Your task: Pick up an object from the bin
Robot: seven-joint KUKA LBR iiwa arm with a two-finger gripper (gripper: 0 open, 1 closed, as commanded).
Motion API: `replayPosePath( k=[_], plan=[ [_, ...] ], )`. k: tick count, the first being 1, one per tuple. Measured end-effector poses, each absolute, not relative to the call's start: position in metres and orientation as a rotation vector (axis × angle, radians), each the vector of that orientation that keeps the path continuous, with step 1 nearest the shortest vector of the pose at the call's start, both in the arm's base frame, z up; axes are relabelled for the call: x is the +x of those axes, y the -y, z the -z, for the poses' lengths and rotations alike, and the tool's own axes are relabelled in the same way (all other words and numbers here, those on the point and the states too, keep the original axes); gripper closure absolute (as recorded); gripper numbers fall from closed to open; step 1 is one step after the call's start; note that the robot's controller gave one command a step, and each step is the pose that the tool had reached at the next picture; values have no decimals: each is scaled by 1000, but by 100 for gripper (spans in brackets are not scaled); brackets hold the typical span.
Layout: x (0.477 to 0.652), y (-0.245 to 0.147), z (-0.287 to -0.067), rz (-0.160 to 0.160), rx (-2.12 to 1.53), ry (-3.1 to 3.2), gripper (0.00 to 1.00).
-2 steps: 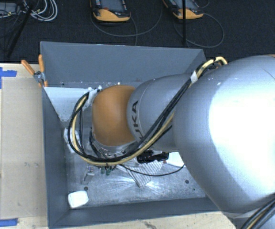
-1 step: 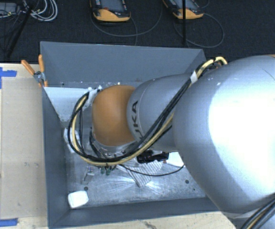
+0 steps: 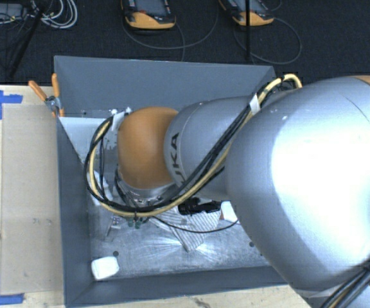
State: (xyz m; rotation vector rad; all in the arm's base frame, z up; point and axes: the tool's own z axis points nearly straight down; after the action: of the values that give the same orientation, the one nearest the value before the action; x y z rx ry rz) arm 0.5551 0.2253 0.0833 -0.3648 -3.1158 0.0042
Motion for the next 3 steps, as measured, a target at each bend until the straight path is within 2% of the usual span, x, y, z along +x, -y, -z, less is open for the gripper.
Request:
replayPosePath(
  k=[1, 2, 3],
  plan=[
    [592, -225, -83, -2, -414, 3110, 0],
    [601, -213, -87, 1, -541, 3096, 0],
    [607, -225, -78, -1, -493, 3104, 0]
  ],
)
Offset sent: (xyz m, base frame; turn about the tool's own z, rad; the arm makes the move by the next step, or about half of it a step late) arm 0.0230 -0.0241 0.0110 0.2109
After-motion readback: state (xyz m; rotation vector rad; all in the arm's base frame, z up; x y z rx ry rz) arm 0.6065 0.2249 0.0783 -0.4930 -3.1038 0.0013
